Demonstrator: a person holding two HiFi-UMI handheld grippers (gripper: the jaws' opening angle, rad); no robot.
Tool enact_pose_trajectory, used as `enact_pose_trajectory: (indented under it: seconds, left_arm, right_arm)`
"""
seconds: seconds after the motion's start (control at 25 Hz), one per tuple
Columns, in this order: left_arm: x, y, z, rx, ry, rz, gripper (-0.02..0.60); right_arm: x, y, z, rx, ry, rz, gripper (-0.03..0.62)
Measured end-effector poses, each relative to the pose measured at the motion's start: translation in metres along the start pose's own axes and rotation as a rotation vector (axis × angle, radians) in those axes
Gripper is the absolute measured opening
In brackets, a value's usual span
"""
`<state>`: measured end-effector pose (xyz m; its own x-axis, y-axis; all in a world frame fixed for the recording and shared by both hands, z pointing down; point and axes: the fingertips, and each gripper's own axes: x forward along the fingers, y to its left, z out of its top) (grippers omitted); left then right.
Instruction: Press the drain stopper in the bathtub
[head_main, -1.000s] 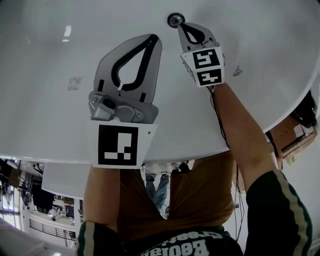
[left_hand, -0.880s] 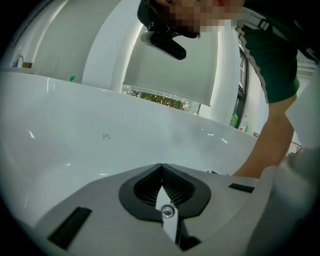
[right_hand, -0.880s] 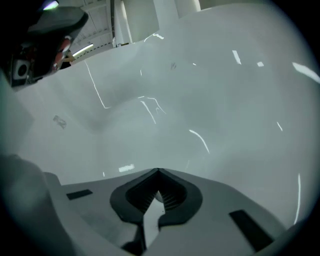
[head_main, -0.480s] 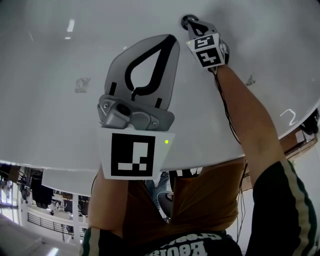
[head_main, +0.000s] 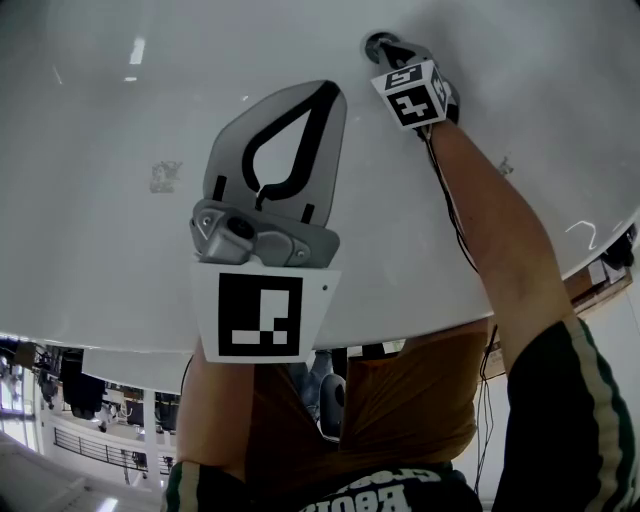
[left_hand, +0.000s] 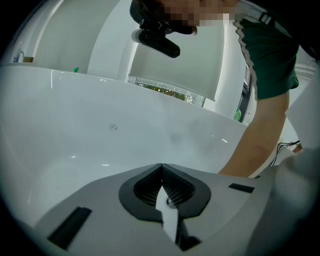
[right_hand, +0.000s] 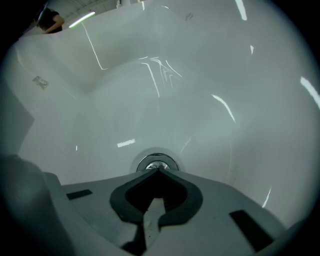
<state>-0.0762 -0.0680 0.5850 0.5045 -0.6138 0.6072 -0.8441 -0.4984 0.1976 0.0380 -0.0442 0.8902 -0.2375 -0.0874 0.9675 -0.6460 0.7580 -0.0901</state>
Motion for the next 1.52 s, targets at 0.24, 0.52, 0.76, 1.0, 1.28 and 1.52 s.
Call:
enact_pose_trajectory:
  seconds: [0.24,0.52,0.76,1.0,1.28,1.52]
  left_arm:
    - [0.001,0.000,0.001,-0.046,-0.010,-0.003,0.008]
    - [0.002,-0.004,-0.008,-0.057,0.010,-0.013,0.007]
    - [0.005,-0.004,-0.011,-0.060,0.020,-0.022,0.008]
    - [0.005,-0.006,-0.010,-0.065,0.024,-0.032,0.008]
    - [0.008,-0.017,0.004,-0.041,0.016,-0.051,0.008]
    - [0.010,-0.016,0.007,-0.010,0.036,-0.055,0.008]
  right_arm:
    - [0.002,0.002,0.001,-0.216,0.056,-0.032,0.008]
    - [0.005,0.005,0.000,-0.224,0.054,-0.034,0.008]
    - [0.004,0.002,0.001,-0.190,0.057,-0.044,0.008]
    - [0.001,0.003,0.000,-0.151,0.043,-0.048,0.008]
    - [-0.008,0.005,0.002,-0.105,0.023,-0.081,0.009]
    - [-0.008,0.004,0.004,-0.122,0.019,-0.066,0.009]
